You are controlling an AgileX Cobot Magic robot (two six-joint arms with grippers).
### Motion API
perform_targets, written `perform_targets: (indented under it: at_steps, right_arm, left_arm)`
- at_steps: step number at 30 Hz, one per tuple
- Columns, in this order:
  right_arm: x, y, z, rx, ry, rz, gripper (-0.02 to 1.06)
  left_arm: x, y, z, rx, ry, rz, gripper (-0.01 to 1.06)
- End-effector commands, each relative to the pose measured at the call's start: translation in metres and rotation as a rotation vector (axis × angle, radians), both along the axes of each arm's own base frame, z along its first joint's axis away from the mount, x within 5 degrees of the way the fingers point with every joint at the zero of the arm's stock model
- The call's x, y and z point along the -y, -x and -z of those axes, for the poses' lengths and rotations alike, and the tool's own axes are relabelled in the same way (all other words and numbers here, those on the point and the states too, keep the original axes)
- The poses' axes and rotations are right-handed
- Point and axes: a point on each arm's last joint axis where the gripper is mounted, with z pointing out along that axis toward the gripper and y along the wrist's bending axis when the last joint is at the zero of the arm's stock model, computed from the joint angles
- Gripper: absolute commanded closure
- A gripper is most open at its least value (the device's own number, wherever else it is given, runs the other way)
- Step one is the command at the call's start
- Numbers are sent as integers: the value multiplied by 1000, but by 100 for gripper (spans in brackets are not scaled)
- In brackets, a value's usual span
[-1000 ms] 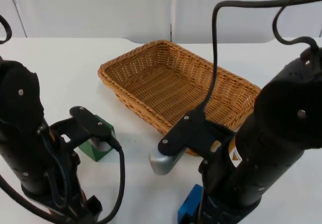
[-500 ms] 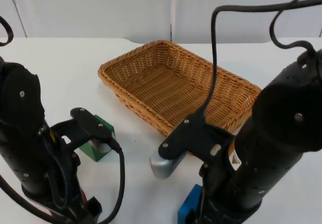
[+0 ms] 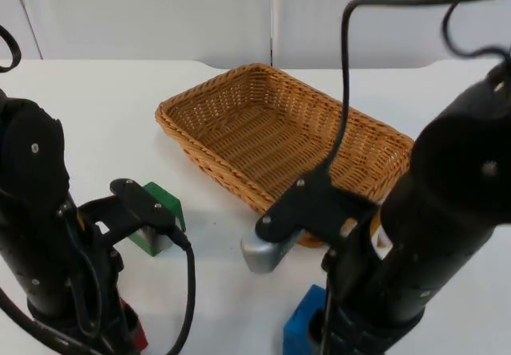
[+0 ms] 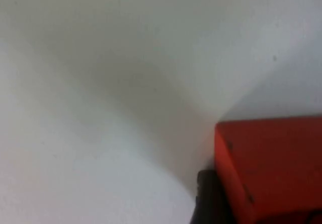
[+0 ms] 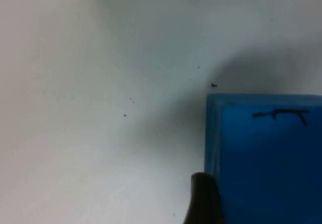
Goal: Pick up one cube with each hand and place exactly two cubes into the same basket, leaving the remaining cube outside.
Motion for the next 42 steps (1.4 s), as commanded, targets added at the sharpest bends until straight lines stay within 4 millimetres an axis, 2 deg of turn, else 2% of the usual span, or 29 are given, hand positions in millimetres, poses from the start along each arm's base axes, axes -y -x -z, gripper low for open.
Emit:
perform_targets:
  at_steps: [1,2,6,7,8,12,13,14,15,17,18,21,29,42]
  right_arm:
    - [2,2,-26,30,-34,-16,105]
    - [2,2,-26,30,-34,-16,105]
    - [7,7,-62,81,-101,-16,105]
    - [7,7,-62,81,-101,-16,105]
    - [10,9,-78,106,-134,-17,105]
    - [20,17,-117,185,-232,-18,105]
    - [20,17,-117,185,-232,-18,105]
    - [21,17,-120,192,-241,-18,105]
    - [26,21,-134,222,-280,-18,105]
    - [31,25,-149,255,-321,-18,105]
    - [31,25,-149,255,-321,-18,105]
    - [38,30,-166,292,-370,-16,105]
    - [41,33,-172,293,-392,4,105]
    - [41,33,-171,292,-390,4,105]
  left_arm:
    - [0,6,-1,-61,-22,7,105]
    - [0,6,-1,-61,-22,7,105]
    - [1,3,-12,-90,-33,-42,105]
    - [1,3,-12,-90,-33,-42,105]
    - [0,2,-19,-78,-38,-60,105]
    - [-2,1,-42,-5,-37,-91,105]
    - [-2,1,-42,-5,-37,-91,105]
    - [-3,1,-51,27,-31,-100,105]
    - [-4,1,-60,60,-24,-117,105]
    - [-7,3,-82,139,-3,-141,105]
    - [-7,3,-82,139,-3,-141,105]
    - [-10,8,-108,216,39,-153,105]
    - [-17,24,-153,370,126,-163,105]
    - [-18,25,-158,391,138,-164,105]
